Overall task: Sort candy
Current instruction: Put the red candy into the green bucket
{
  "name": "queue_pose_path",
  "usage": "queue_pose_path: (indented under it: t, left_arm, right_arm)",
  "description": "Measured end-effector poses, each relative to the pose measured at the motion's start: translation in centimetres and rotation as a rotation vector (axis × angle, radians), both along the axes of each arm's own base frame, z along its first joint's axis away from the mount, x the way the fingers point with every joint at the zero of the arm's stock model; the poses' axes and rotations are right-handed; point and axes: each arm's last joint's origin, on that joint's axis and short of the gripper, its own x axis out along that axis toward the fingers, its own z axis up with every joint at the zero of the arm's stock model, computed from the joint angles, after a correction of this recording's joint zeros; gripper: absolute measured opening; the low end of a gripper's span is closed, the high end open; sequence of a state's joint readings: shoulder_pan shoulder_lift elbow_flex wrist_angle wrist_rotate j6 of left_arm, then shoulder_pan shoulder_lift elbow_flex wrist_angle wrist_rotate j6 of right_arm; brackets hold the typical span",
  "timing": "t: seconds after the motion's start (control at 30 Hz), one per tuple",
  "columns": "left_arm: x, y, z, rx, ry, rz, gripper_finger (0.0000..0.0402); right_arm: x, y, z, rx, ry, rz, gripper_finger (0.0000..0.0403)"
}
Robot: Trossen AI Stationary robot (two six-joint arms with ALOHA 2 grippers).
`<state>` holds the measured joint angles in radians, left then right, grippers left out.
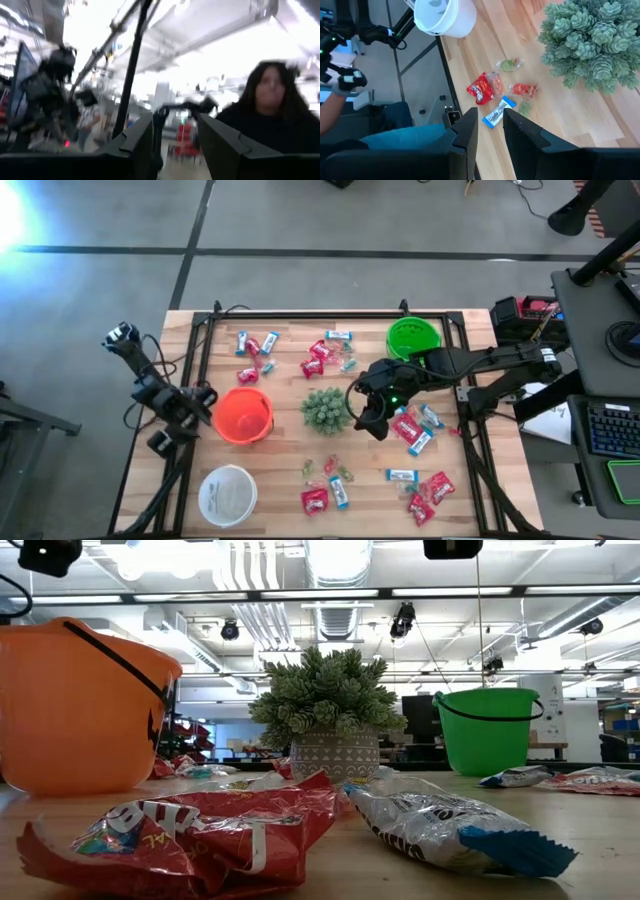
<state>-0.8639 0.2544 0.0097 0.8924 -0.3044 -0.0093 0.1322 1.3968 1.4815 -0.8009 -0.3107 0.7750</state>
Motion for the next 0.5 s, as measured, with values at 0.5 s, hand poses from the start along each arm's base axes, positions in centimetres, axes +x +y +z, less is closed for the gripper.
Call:
queue_pose_path:
  t: [0.5]
  left_arm:
    - [-2.2,2.6,1.7,-0.179,-0.181,0.021,0.0139]
  right_arm:
    - [0.0,0.0,0.0,0.0,0.001,0.0,0.0084]
